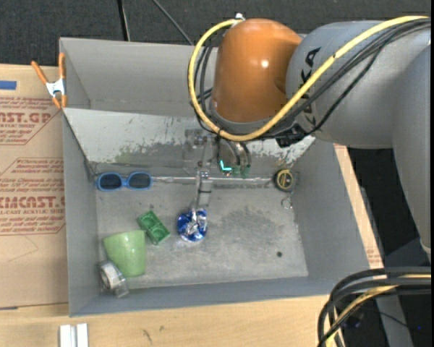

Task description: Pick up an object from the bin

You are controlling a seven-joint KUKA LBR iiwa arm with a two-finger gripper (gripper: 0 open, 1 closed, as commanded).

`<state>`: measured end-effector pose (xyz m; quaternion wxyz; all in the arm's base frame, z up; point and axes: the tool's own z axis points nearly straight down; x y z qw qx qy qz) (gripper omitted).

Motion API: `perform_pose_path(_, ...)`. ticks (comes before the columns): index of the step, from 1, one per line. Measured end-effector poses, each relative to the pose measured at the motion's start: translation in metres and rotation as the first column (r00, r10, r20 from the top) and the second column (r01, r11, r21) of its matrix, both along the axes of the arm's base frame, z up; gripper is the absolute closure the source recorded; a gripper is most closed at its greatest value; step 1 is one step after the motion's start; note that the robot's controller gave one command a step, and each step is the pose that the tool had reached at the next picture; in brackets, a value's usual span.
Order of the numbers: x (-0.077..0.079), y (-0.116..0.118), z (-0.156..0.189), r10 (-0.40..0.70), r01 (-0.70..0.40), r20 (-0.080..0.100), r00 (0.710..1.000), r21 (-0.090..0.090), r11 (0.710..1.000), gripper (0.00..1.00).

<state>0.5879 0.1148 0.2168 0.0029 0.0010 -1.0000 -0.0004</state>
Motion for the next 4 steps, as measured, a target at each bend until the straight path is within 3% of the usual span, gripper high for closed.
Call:
perform_pose_path(1, -0.034, -0.049, -0.125, -0.021, 0.021, -0.003, 1.000, -0.002, 1.000, 0.00)
perform_pose_path(2, -0.044, -0.033, -0.144, -0.064, 0.064, 0.003, 0.998, 0.001, 0.998, 0.00)
perform_pose_path(3, -0.044, -0.034, -0.143, -0.064, 0.064, 0.004, 0.998, 0.001, 0.998, 1.00)
perform_pose_path(4, -0.063, -0.027, 0.036, -0.052, 0.052, 0.015, 0.999, 0.003, 0.999, 1.00)
